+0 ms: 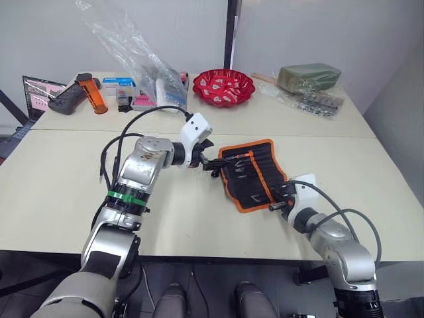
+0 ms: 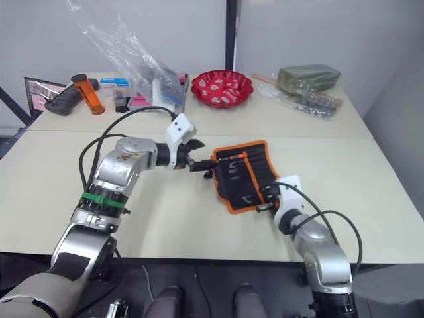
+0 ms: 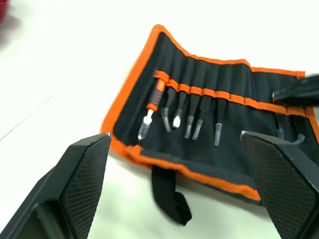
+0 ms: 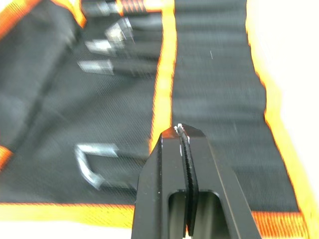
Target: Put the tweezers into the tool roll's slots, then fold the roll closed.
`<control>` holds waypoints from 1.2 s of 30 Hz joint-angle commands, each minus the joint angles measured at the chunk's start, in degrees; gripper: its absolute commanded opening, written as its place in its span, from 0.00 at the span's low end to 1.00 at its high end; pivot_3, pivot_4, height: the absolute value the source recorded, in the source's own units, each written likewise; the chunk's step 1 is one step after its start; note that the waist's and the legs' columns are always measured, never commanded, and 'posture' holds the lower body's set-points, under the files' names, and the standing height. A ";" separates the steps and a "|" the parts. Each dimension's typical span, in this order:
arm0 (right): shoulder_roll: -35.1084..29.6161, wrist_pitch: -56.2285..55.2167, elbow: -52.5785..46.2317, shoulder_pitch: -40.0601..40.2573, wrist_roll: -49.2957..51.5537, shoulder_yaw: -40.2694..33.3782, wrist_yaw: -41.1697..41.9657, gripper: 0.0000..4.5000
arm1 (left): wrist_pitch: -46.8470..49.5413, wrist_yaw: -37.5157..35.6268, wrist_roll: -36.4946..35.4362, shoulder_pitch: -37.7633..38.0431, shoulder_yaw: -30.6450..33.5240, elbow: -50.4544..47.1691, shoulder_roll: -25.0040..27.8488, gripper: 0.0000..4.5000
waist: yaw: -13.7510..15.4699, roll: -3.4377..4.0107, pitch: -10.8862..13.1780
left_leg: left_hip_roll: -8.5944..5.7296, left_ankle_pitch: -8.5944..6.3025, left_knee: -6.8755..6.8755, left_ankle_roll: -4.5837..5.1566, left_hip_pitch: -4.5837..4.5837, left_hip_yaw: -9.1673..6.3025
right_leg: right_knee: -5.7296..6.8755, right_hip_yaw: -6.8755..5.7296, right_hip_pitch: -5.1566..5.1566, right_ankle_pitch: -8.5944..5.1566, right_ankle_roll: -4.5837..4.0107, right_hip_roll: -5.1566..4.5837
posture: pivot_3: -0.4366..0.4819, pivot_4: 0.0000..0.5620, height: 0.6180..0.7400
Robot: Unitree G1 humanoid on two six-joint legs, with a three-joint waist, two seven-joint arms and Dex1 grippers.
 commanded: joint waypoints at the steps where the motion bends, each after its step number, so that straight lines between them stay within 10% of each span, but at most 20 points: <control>1: -0.51 -2.66 1.85 1.01 -0.08 0.54 1.86 0.00 | -1.18 3.87 -2.01 -0.33 5.75 -0.98 2.85 0.99 | -0.17 0.00 0.00 | 0.00 0.00 0.00 0.00 0.00 0.00 | -0.01 0.00 0.00 0.00 0.00 0.00 | 0.48 0.27 0.96; 10: -1.15 -6.01 5.05 2.48 -1.36 2.24 3.86 0.00 | -4.94 13.54 -3.81 8.71 18.88 0.28 13.21 0.99 | -0.68 0.01 -0.02 | 0.02 -0.01 -0.09 0.02 0.22 0.00 | 0.13 0.00 0.05 0.00 -0.01 0.00 | 0.48 0.27 0.96; 18: -1.90 -8.35 8.50 -0.45 -1.02 3.34 7.53 0.00 | -15.33 16.80 -8.13 31.51 34.05 -5.98 17.26 0.99 | -0.71 -0.09 -0.05 | 0.10 -0.01 -0.12 0.01 0.29 0.01 | 0.11 -0.04 0.08 -0.03 -0.09 0.01 | 0.48 0.27 0.96; 36: -2.11 -8.63 12.31 -3.26 -1.42 5.42 11.92 0.00 | -15.46 24.36 -18.26 61.36 48.00 -21.51 9.20 0.99 | -1.31 -0.35 -0.21 | 0.19 -0.03 -0.22 0.00 0.48 0.05 | 0.13 -0.01 0.17 -0.12 -0.24 0.04 | 0.48 0.27 0.96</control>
